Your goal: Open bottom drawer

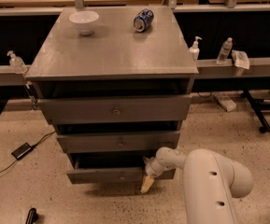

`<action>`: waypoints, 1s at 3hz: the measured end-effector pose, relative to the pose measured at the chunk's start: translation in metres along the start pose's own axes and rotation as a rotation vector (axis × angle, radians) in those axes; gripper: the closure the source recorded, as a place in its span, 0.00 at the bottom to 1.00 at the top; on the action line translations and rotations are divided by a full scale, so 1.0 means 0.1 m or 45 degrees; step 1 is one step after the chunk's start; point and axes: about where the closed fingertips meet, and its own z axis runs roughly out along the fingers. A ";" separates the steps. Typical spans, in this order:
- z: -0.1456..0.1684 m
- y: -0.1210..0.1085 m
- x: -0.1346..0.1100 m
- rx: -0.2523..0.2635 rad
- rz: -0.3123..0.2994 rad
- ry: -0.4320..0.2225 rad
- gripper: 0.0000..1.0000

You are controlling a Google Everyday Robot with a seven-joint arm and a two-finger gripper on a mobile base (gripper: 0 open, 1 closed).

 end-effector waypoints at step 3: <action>0.01 0.15 0.26 -0.098 0.127 0.056 0.50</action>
Offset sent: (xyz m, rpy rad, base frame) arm 0.0120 -0.0381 -0.0199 -0.0687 0.0931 -0.1103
